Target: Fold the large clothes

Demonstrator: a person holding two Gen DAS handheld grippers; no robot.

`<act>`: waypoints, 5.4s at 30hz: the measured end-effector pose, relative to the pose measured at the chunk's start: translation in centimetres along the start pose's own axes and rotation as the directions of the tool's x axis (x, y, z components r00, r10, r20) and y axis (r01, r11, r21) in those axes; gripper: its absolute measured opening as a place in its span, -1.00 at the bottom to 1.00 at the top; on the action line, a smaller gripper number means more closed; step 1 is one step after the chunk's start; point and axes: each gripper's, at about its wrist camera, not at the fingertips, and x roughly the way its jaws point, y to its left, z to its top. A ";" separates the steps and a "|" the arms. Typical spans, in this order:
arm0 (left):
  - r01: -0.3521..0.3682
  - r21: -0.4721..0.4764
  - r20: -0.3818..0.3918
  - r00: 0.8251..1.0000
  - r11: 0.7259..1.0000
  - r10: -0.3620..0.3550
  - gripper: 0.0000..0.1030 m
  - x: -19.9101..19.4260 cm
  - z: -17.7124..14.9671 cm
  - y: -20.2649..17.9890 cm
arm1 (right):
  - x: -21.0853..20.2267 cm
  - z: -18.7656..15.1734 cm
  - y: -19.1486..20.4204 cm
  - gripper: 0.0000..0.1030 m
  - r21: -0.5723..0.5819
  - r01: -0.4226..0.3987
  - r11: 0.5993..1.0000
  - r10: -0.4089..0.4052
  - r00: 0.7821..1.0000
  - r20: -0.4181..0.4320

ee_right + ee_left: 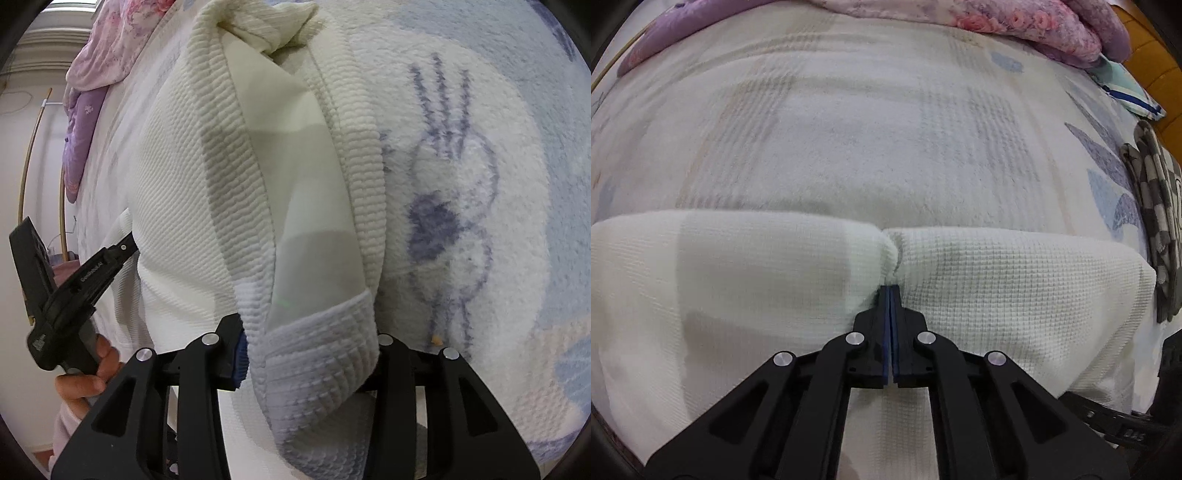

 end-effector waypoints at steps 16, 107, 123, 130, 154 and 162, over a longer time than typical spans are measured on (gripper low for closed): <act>-0.039 -0.050 -0.162 0.986 0.998 0.030 -0.97 -4.7 -16.1 1.5 | 0.8 0.7 2.0 -0.27 0.009 0.057 0.998 -0.057 0.998 0.004; -0.296 -0.142 -0.271 0.929 0.945 0.251 -1.00 -14.2 -7.8 32.1 | 5.1 -7.3 35.9 -0.60 -0.482 0.057 0.874 -0.119 0.988 -0.100; 0.153 -0.324 -0.370 0.888 0.934 -0.274 -0.73 -9.0 -11.6 25.8 | 8.9 -5.3 42.3 0.22 -0.522 0.169 0.836 -0.287 0.946 -0.153; 0.218 -0.464 -0.220 0.911 0.859 -0.350 -0.81 -12.9 -12.4 27.7 | 17.6 -6.0 44.5 0.06 -0.459 0.266 0.848 -0.416 0.870 -0.264; 0.021 -0.455 -0.278 0.946 0.890 -0.165 -0.45 -14.3 -6.6 36.2 | 9.0 -3.1 45.1 0.44 -0.557 0.224 0.800 -0.275 0.962 -0.007; -0.005 -0.217 -0.187 0.982 0.976 -0.037 -0.47 -15.3 2.8 32.1 | 2.8 -2.0 37.7 -0.06 -0.406 0.379 0.832 -0.377 0.922 0.089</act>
